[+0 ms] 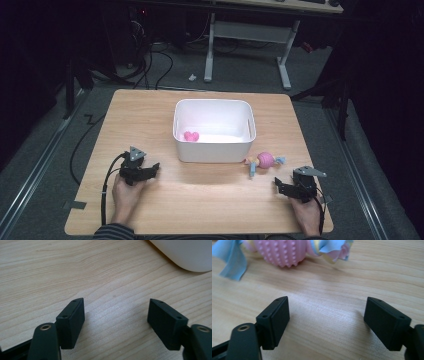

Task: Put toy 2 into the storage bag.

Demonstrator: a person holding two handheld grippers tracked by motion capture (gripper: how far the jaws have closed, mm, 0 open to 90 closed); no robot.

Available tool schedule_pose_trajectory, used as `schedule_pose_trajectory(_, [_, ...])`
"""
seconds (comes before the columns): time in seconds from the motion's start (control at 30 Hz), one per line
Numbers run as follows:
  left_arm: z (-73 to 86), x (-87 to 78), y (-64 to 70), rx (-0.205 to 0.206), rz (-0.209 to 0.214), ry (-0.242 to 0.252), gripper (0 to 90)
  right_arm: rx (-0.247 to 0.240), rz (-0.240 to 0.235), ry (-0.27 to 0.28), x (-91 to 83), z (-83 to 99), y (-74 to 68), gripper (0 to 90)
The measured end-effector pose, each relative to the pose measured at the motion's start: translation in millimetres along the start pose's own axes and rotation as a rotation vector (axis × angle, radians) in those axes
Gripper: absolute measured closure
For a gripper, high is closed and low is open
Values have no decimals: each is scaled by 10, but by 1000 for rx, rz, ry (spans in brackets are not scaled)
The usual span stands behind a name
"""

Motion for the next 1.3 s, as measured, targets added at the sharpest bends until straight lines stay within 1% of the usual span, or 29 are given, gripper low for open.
schedule_pose_trajectory(0.07, [2, 0, 5, 1, 5, -3, 273, -1, -3, -5, -12, 6, -3, 206])
schedule_pose_trajectory(0.17, [2, 1, 6, 1, 8, -4, 266, -2, 2, -16, -51, 8, -8, 287])
schedule_pose_trajectory(0.2, [3, 1, 8, 2, 9, -4, 263, 0, 1, -15, -65, 12, -10, 296])
schedule_pose_trajectory(0.27, [2, 4, 9, 2, 7, -3, 255, 26, -10, -11, -102, 21, -28, 306])
schedule_pose_trajectory(0.33, [2, 8, 16, 3, 11, -4, 243, 14, -9, -3, -149, 18, -45, 317])
schedule_pose_trajectory(0.4, [2, 10, 19, 4, 11, -5, 231, 18, -12, 2, -198, 6, -58, 330])
schedule_pose_trajectory(0.43, [4, 13, 16, 1, 7, -8, 217, 25, -20, 18, -241, -29, -67, 338])
schedule_pose_trajectory(0.5, [6, 12, 15, 3, 6, -10, 210, 27, -24, 23, -256, -49, -75, 343])
schedule_pose_trajectory(0.6, [6, 13, 16, 3, 7, -11, 206, 22, -47, 48, -302, -161, -132, 355])
schedule_pose_trajectory(0.67, [7, 15, 15, 1, 7, -13, 200, 2, -57, 57, -317, -251, -178, 361])
schedule_pose_trajectory(0.8, [10, 17, 13, 1, 8, -17, 179, -14, -81, 72, -329, -434, -265, 372])
schedule_pose_trajectory(0.87, [10, 17, 13, 0, 8, -17, 178, -34, -88, 74, -314, -531, -311, 372])
schedule_pose_trajectory(0.93, [10, 17, 13, 1, 8, -17, 178, -33, -102, 68, -287, -596, -344, 372])
schedule_pose_trajectory(1.0, [10, 18, 14, 2, 8, -17, 176, -34, -99, 58, -254, -647, -354, 372])
schedule_pose_trajectory(1.13, [11, 18, 16, 4, 9, -19, 169, -33, -101, 55, -214, -739, -368, 376])
schedule_pose_trajectory(1.17, [11, 19, 17, 4, 7, -18, 167, -39, -103, 56, -200, -760, -366, 378])
schedule_pose_trajectory(1.23, [11, 19, 17, 4, 7, -18, 166, -31, -103, 49, -176, -787, -369, 380])
schedule_pose_trajectory(1.3, [10, 20, 17, 4, 7, -18, 167, -33, -107, 41, -150, -807, -373, 380])
Point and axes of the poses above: each handheld gripper's, and its own axes: x roughly forward along the jaws, z roughly out of its underside, y roughly to its right, the point moved 9 cm from there along x, roughly forward along the jaws, and after that the axes turned 11 degrees about y, right-handed, at the moved point
